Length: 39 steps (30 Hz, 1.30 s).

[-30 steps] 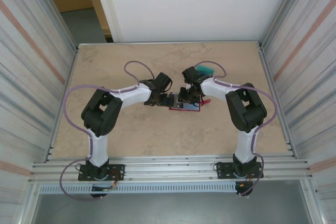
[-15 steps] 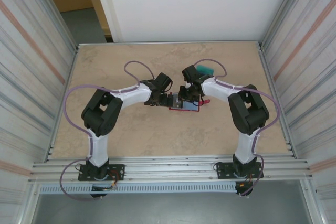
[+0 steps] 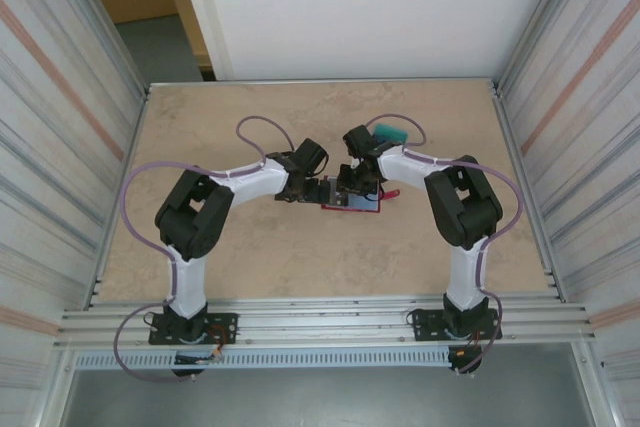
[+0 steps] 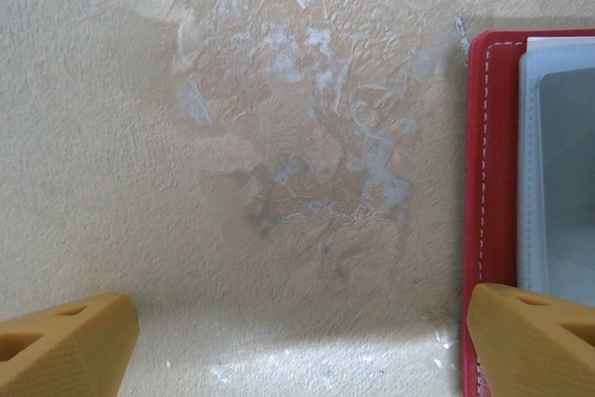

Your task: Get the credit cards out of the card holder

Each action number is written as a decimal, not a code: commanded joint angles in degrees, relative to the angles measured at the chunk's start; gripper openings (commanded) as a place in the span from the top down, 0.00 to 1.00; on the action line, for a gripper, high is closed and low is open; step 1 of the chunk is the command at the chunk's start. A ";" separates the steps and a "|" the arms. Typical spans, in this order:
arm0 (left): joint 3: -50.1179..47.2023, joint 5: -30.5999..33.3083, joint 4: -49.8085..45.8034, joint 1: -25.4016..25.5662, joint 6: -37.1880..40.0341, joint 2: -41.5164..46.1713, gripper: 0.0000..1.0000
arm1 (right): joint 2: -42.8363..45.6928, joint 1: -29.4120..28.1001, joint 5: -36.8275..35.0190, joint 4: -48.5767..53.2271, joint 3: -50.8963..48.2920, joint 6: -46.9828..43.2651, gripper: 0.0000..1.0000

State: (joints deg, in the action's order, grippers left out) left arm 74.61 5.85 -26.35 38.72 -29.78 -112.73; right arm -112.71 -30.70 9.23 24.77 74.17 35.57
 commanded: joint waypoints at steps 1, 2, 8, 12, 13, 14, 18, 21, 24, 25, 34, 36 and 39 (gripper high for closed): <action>-1.46 -1.65 -1.73 0.22 -0.60 -3.21 0.07 | -1.88 0.46 0.13 1.27 1.14 0.11 0.68; -1.48 -1.54 -1.78 0.22 -0.59 -3.21 0.07 | -2.08 0.45 0.02 1.78 1.28 0.03 0.68; -1.75 -1.59 -1.85 0.22 -0.98 -3.11 0.07 | -2.82 -0.28 -3.46 7.00 2.35 0.11 0.64; -2.00 -1.54 -1.92 0.24 -1.17 -3.20 0.07 | -3.56 -1.94 -5.87 9.63 3.72 -0.33 0.64; -1.93 -1.54 -1.95 0.22 -1.16 -3.19 0.07 | -3.65 -2.00 -4.31 8.70 3.44 -0.20 0.64; -1.78 -1.46 -2.10 0.28 -1.11 -3.29 0.07 | -3.71 -1.92 -1.95 7.03 3.03 0.08 0.64; -1.68 -1.21 -2.73 0.39 -1.19 -3.38 0.08 | -2.13 -1.08 6.88 -2.27 -0.63 2.61 0.64; -1.76 -0.43 -4.22 0.52 -1.30 -3.38 0.08 | -0.40 -0.28 11.57 -7.80 -3.21 4.20 0.68; -2.54 1.39 -6.74 0.61 -2.03 -3.01 0.13 | 1.09 0.96 15.80 -12.79 -5.44 5.91 0.69; -2.99 2.09 -7.45 0.57 -2.35 -2.73 0.17 | 1.41 1.22 16.91 -13.85 -5.89 6.18 0.70; -5.26 1.72 -7.86 0.57 -3.44 -1.97 0.19 | 2.54 1.52 21.52 -18.88 -7.23 8.02 0.74; -5.18 1.68 -7.84 0.56 -3.32 -1.89 0.20 | 3.15 1.73 22.27 -20.47 -8.15 8.44 0.77; -4.93 1.62 -7.84 0.57 -3.21 -1.71 0.22 | 3.88 2.33 23.87 -23.63 -10.14 9.41 0.79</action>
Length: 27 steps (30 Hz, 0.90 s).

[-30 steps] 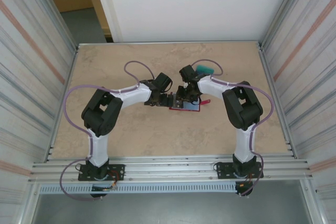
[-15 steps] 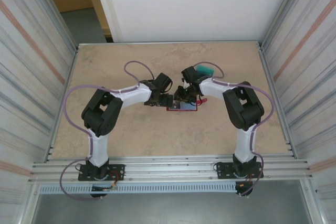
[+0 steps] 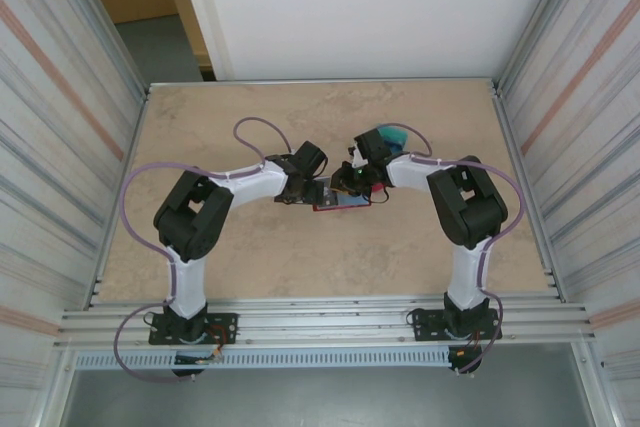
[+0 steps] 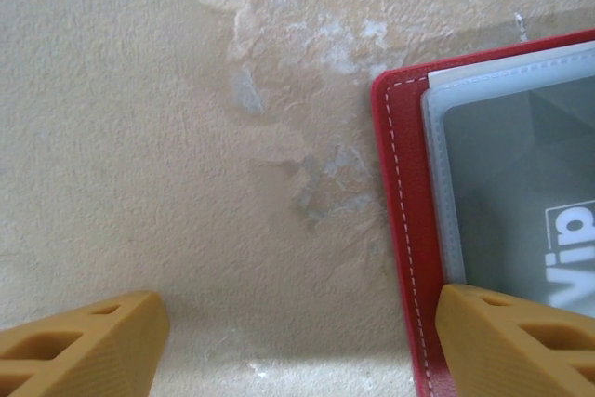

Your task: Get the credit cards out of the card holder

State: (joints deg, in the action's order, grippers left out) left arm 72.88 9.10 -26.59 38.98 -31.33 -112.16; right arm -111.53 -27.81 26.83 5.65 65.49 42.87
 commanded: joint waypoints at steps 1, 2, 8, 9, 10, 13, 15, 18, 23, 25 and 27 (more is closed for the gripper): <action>-3.18 -1.63 -7.64 0.31 -1.72 -2.27 0.23 | 2.83 -0.34 7.06 -5.68 -2.28 2.54 0.79; -3.11 -1.67 -7.57 0.31 -1.71 -2.27 0.23 | 2.82 -0.08 7.77 -6.58 -2.89 2.97 0.80; -2.83 -1.89 -7.52 0.27 -1.61 -2.63 0.22 | 2.64 1.44 14.26 -17.35 -8.04 6.89 0.81; -2.77 -1.87 -7.51 0.29 -1.62 -2.71 0.22 | 2.50 1.50 15.29 -18.66 -8.28 7.30 0.81; -2.67 -1.97 -7.53 0.31 -1.61 -2.72 0.22 | 2.38 1.47 15.78 -19.31 -8.50 7.44 0.81; -2.32 -2.11 -7.61 0.28 -1.61 -2.69 0.23 | 2.28 1.66 16.28 -19.99 -8.67 7.49 0.84; -2.14 -2.15 -7.70 0.32 -1.59 -2.56 0.23 | 2.23 1.84 16.32 -20.47 -8.97 7.66 0.84; -2.04 -1.90 -8.06 0.31 -1.54 -2.47 0.22 | 2.41 2.50 16.80 -22.18 -9.88 8.81 0.84; -2.13 -1.66 -8.30 0.31 -1.53 -2.49 0.22 | 2.89 3.08 17.02 -22.99 -10.60 9.16 0.82; -2.07 -1.54 -8.39 0.24 -1.54 -2.54 0.22 | 2.95 3.32 17.19 -23.16 -10.66 9.30 0.83; -1.89 -1.62 -8.48 0.28 -1.54 -2.72 0.22 | 2.96 3.47 17.36 -23.44 -10.79 9.40 0.85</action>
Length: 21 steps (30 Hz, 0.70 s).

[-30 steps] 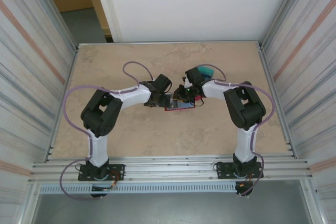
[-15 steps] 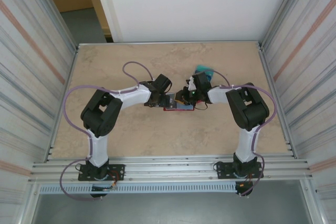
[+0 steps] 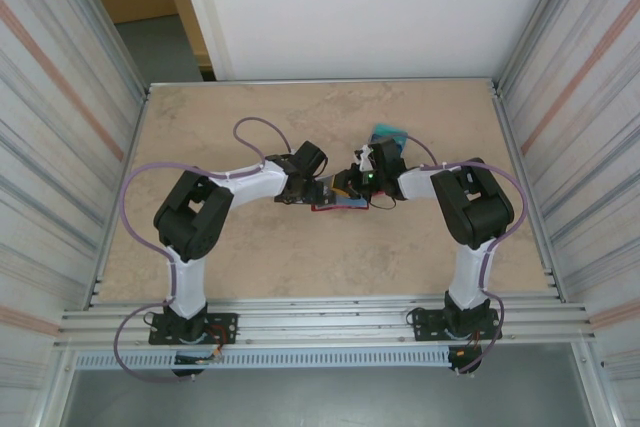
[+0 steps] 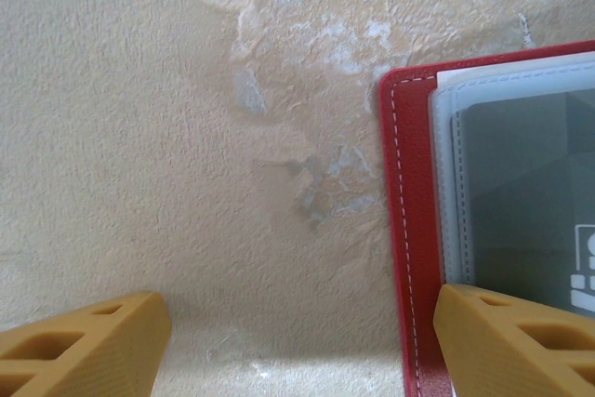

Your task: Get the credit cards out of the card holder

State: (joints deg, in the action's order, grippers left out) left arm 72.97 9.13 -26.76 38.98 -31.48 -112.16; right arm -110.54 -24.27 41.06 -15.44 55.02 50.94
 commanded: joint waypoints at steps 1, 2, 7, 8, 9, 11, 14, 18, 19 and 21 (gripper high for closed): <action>-1.88 -1.60 -8.30 0.30 -1.39 -2.80 0.22 | 1.99 0.06 3.28 -2.63 -0.42 1.49 0.86; -1.87 -1.55 -8.43 0.31 -1.39 -2.89 0.23 | 1.99 0.20 3.43 -3.14 -0.57 1.73 0.87; -1.59 -1.56 -8.73 0.31 -1.31 -3.36 0.22 | 2.37 1.03 4.32 -5.67 -1.54 3.28 0.87; -1.47 -1.55 -8.83 0.30 -1.38 -3.54 0.23 | 2.42 1.12 4.51 -6.04 -1.70 3.44 0.86; -1.35 -1.56 -8.98 0.26 -1.36 -3.68 0.22 | 2.44 1.22 4.59 -6.31 -1.76 3.63 0.85; -1.27 -1.64 -9.01 0.31 -1.30 -3.94 0.22 | 2.67 1.29 4.90 -6.63 -1.94 3.86 0.85; -1.23 -1.70 -9.16 0.31 -1.38 -4.12 0.22 | 3.09 1.48 5.08 -6.90 -2.03 4.15 0.82; -1.16 -1.57 -9.27 0.31 -1.30 -4.14 0.22 | 3.74 1.85 5.09 -7.02 -2.49 4.26 0.82; -1.16 -1.43 -9.33 0.31 -1.34 -4.12 0.22 | 3.78 1.97 5.17 -6.98 -2.47 4.26 0.82; -1.16 -1.45 -9.30 0.31 -1.36 -4.21 0.22 | 3.80 2.25 5.26 -6.98 -2.56 4.26 0.83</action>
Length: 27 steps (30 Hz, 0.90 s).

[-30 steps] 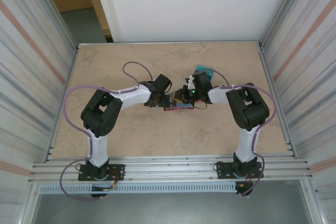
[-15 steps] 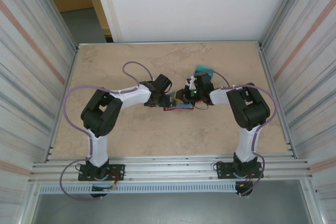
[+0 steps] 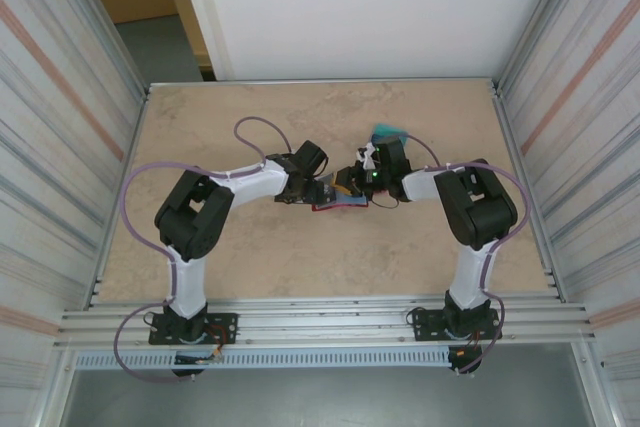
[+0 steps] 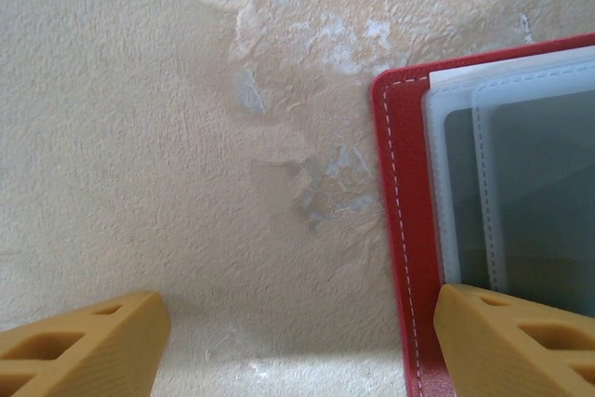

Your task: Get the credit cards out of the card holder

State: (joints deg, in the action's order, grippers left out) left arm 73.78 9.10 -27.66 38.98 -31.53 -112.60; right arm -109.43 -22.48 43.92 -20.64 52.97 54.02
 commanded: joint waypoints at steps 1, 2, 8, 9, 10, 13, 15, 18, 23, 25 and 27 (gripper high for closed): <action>-1.97 -1.42 -8.40 0.31 -1.34 -3.77 0.22 | 2.70 0.64 2.40 -1.65 -0.59 1.17 0.83; -1.93 -1.38 -8.44 0.30 -1.26 -3.85 0.22 | 2.67 0.75 2.47 -1.65 -0.63 1.17 0.84; -1.89 -1.45 -8.47 0.31 -1.28 -3.95 0.22 | 2.32 0.78 2.27 -1.44 -0.76 1.03 0.91; -1.88 -1.50 -8.52 0.28 -1.26 -3.86 0.22 | 2.37 0.78 2.16 -1.36 -0.77 0.92 0.93; -1.88 -1.40 -8.46 0.31 -1.27 -3.86 0.22 | 2.45 0.78 1.90 -0.89 -0.68 0.62 0.95; -1.97 -1.51 -8.46 0.24 -1.31 -3.77 0.22 | 3.03 0.89 0.68 1.80 -0.31 -1.15 1.00; -1.97 -1.54 -8.48 0.28 -1.26 -3.64 0.22 | 3.87 0.91 -1.02 5.85 0.60 -4.09 1.00; -2.05 -1.49 -8.64 0.22 -1.32 -3.26 0.22 | 5.66 0.79 -6.44 16.91 3.38 -10.55 1.00; -1.84 -1.47 -9.07 0.22 -1.28 -1.06 0.22 | 6.32 0.53 -14.34 32.02 7.93 -17.29 1.00; -1.24 -1.37 -9.34 0.22 -1.32 -0.07 0.22 | 5.89 0.42 -15.33 34.22 8.87 -17.96 1.00; -0.46 -1.89 -9.43 0.27 -1.17 0.81 0.20 | 5.38 0.28 -15.66 35.38 9.66 -18.31 1.00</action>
State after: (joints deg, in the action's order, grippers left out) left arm 73.89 8.82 -28.60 38.98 -31.64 -112.25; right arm -104.97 -21.78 31.68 7.07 61.23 39.62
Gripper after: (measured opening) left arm 0.790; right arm 0.061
